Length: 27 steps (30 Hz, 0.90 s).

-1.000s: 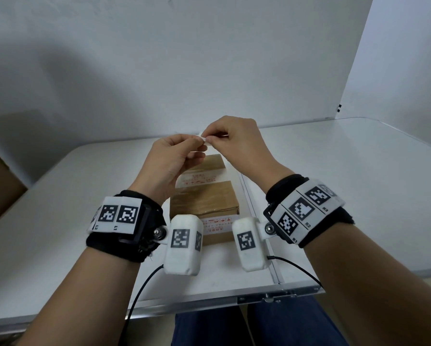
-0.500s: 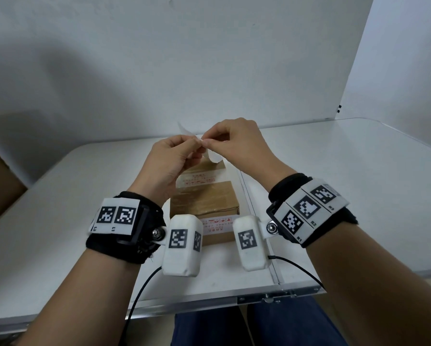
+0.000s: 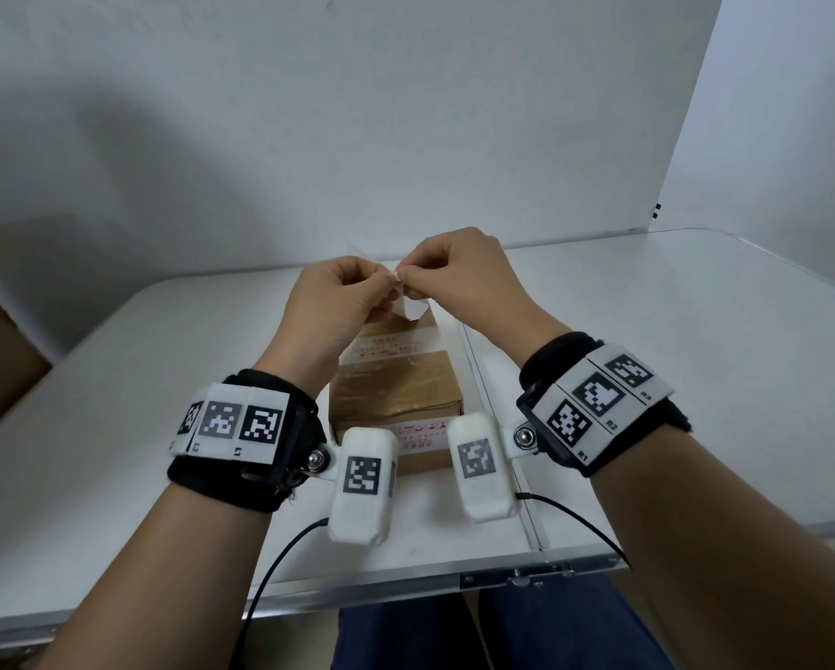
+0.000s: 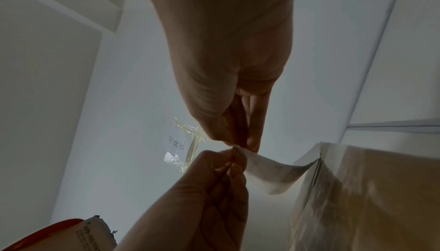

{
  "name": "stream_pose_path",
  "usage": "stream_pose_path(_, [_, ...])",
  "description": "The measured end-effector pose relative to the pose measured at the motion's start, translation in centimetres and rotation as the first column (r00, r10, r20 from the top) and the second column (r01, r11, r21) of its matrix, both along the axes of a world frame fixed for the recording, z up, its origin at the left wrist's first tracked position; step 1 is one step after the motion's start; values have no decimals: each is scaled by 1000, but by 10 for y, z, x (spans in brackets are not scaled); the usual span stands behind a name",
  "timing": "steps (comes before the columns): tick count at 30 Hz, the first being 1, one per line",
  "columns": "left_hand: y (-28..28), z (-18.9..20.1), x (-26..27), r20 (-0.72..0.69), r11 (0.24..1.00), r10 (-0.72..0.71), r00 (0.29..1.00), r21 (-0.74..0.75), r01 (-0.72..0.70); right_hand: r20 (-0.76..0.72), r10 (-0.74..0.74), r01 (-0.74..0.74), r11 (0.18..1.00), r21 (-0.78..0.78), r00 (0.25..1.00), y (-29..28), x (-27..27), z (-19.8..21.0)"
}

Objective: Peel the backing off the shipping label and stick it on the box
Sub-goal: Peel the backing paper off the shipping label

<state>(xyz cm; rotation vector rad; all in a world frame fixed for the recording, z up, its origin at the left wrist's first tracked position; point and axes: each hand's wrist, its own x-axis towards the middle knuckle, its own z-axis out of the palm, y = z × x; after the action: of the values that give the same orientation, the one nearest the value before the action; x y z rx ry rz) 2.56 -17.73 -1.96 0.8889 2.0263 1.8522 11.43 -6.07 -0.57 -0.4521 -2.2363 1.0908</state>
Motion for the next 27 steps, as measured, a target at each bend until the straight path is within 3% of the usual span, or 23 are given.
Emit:
stream_pose_path(3, [0,1,-2,2,999,-45,999,-18,45,-4,21,-21,993,-112,1000,3,-1,-3])
stream_pose_path(5, [-2,2,-4,39,996,-85,996,-33,87,-24,56,-61,951,-302,998,7,-4,-6])
stream_pose_path(10, [-6,4,-13,175,992,-121,977,-3,123,-167,98,-186,722,-666,981,14,-2,-8])
stream_pose_path(12, [-6,3,-12,216,992,-120,969,1,123,-172,102,-193,702,-685,980,11,-2,-10])
stream_pose_path(15, [-2,4,-6,296,991,-136,946,52,126,-128,102,-160,767,-621,986,7,-6,-12])
stream_pose_path(21, [3,4,-7,248,983,-181,952,10,184,-126,115,-166,813,-559,985,1,-9,-9])
stream_pose_path(24, [3,3,-8,247,990,-137,959,65,125,-147,123,-187,781,-596,981,3,-7,-8])
stream_pose_path(27, [3,2,-11,131,992,-113,985,76,104,-177,164,-241,679,-694,971,4,-3,-7])
